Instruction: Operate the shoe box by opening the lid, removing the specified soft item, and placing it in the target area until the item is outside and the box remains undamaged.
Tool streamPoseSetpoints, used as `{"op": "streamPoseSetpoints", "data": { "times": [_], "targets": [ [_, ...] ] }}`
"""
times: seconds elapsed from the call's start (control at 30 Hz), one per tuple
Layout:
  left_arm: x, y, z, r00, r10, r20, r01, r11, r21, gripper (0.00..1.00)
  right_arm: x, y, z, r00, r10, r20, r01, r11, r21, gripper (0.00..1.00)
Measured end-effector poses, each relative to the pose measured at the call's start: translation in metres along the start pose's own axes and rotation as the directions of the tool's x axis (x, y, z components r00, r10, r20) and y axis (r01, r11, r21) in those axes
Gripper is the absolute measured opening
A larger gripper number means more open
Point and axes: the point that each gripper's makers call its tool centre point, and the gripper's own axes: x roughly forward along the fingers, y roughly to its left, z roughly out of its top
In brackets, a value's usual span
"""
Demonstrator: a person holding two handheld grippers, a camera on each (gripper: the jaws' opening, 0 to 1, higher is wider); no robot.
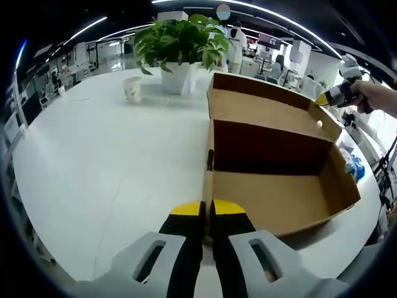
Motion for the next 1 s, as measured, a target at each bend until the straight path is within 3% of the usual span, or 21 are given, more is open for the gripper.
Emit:
{"op": "streamPoseSetpoints", "data": {
  "times": [1.0],
  "targets": [
    [0.000,-0.001,0.001,1.000,-0.007,-0.001,0.007,1.000,-0.002,0.02,-0.038,0.014,0.008,0.995,0.021,0.100,-0.020,1.000,-0.019,0.00]
  ]
}}
